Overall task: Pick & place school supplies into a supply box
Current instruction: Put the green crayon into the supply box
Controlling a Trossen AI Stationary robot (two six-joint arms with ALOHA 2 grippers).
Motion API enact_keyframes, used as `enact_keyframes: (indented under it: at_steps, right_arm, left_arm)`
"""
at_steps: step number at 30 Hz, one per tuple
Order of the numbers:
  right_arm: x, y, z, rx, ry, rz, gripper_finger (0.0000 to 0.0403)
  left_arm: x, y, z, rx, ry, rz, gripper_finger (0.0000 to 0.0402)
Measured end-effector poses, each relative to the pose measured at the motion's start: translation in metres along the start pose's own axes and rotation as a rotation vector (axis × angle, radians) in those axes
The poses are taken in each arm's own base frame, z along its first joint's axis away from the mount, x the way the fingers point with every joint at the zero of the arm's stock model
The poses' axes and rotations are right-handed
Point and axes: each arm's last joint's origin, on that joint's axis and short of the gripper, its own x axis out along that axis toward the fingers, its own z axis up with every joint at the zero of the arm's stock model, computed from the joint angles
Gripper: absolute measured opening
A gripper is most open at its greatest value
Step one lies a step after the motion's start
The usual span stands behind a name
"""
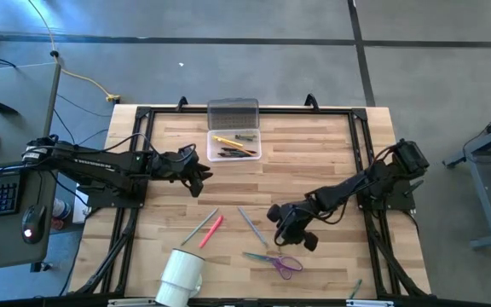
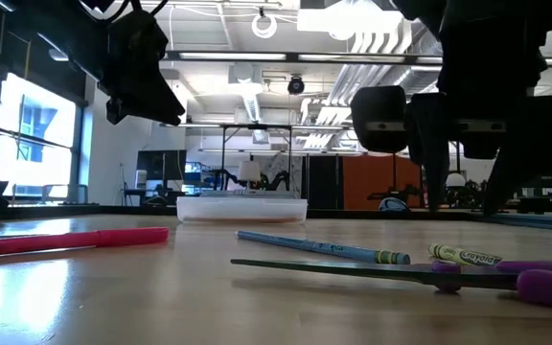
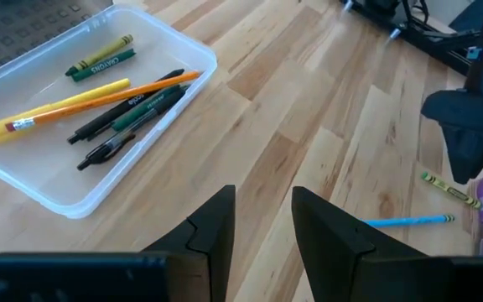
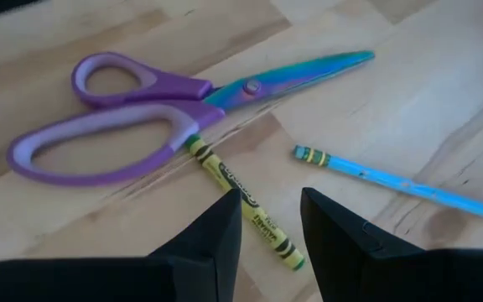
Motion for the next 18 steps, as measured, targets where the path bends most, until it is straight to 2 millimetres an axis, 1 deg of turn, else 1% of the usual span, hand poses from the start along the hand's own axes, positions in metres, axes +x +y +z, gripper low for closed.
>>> enact_keyframes:
  at_steps: [2,5,12,18]
  right_arm:
    - [0.000,0.000,0.000,-0.031,0.002,-0.002,0.0112]
    - [0.003,0.000,-0.002,-0.033,0.004,0.005,0.0112]
    - [0.023,-0.002,-0.016,-0.027,-0.001,0.050,0.0112]
    - [0.030,-0.008,-0.030,-0.007,0.029,0.082,0.0112]
  left_arm:
    - [0.000,0.000,0.000,-0.001,0.000,0.000,0.0156]
    - [0.000,0.000,0.000,-0.002,-0.002,0.002,0.0156]
    - [0.000,0.000,0.000,-0.007,-0.008,0.013,0.0156]
    - [0.000,0.001,0.000,-0.022,-0.013,0.021,0.0156]
